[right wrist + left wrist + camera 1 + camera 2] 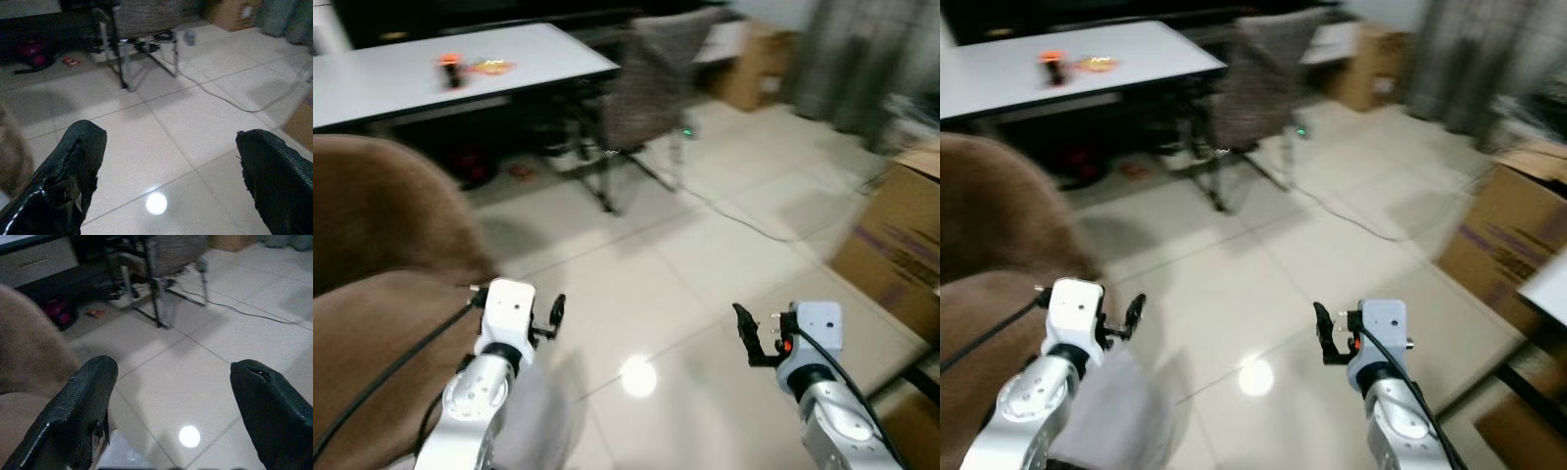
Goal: Move the pillow to the sofa from floor
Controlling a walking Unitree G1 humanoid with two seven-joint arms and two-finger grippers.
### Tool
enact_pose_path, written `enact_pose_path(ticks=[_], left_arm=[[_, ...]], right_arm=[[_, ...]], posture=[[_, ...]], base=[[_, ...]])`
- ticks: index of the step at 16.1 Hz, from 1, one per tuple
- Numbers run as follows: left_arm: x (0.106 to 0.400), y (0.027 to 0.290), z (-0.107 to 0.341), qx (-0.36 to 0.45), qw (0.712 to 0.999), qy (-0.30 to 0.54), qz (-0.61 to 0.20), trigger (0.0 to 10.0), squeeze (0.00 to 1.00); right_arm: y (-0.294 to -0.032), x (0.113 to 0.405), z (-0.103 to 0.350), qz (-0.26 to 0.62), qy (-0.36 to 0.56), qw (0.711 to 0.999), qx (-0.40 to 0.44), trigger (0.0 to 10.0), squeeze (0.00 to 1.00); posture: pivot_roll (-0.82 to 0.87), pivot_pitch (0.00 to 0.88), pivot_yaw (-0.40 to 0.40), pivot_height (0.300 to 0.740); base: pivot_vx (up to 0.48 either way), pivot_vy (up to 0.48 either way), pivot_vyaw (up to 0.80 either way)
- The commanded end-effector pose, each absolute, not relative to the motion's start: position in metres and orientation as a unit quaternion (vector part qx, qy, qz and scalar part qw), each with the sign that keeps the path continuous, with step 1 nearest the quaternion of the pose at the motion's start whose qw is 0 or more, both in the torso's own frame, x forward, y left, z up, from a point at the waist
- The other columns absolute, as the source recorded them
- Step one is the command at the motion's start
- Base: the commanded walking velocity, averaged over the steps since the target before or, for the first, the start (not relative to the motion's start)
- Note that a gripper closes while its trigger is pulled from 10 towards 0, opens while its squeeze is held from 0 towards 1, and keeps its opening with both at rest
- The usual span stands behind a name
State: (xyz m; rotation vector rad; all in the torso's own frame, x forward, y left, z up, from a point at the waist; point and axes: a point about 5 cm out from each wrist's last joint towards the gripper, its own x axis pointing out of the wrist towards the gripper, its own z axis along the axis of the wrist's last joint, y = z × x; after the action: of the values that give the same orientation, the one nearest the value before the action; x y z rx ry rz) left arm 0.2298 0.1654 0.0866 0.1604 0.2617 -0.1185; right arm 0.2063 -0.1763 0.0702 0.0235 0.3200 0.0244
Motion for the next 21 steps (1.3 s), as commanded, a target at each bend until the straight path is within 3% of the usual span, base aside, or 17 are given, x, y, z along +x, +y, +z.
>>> enact_pose_path(ticks=[1, 8, 13, 14, 16, 21], left_arm=[[0.229, 0.169, 0.087, 0.085, 0.986, 0.13, -0.054, 10.0, 0.0], [0.229, 0.17, 0.088, 0.09, 0.987, 0.127, -0.047, 10.0, 0.0], [0.229, 0.173, 0.091, 0.079, 0.99, 0.112, -0.042, 10.0, 0.0], [0.229, 0.172, 0.092, 0.08, 0.99, 0.111, -0.045, 10.0, 0.03], [0.23, 0.169, 0.093, 0.073, 0.99, 0.105, -0.058, 10.0, 0.23], [0.231, 0.168, 0.094, 0.072, 0.99, 0.102, -0.064, 10.0, 0.23]], right_arm=[[-0.172, 0.208, 0.072, 0.023, 0.155, 0.987, 0.022, 10.0, 1.0], [-0.172, 0.212, 0.072, 0.022, 0.152, 0.988, 0.003, 10.0, 1.0], [-0.169, 0.218, 0.074, 0.023, 0.148, 0.989, -0.004, 10.0, 1.0], [-0.169, 0.218, 0.075, 0.027, 0.147, 0.989, -0.007, 10.0, 1.0], [-0.166, 0.22, 0.078, 0.037, 0.135, 0.99, -0.007, 10.0, 1.0], [-0.166, 0.221, 0.079, 0.035, 0.125, 0.991, -0.014, 10.0, 1.0]], posture=[[-0.1, 0.0, -0.013, 0.74], [-0.08, 0.0, -0.021, 0.74], [-0.07, 0.0, -0.028, 0.74], [-0.07, 0.0, -0.028, 0.74], [-0.08, 0.0, -0.024, 0.74], [-0.07, 0.0, -0.025, 0.74]], base=[[0.0, -0.289, 0.8], [0.0, -0.318, 0.8], [0.0, 0.0, 0.0], [0.0, 0.0, 0.0], [0.137, 0.0, 0.4], [0.341, 0.0, 0.8]])
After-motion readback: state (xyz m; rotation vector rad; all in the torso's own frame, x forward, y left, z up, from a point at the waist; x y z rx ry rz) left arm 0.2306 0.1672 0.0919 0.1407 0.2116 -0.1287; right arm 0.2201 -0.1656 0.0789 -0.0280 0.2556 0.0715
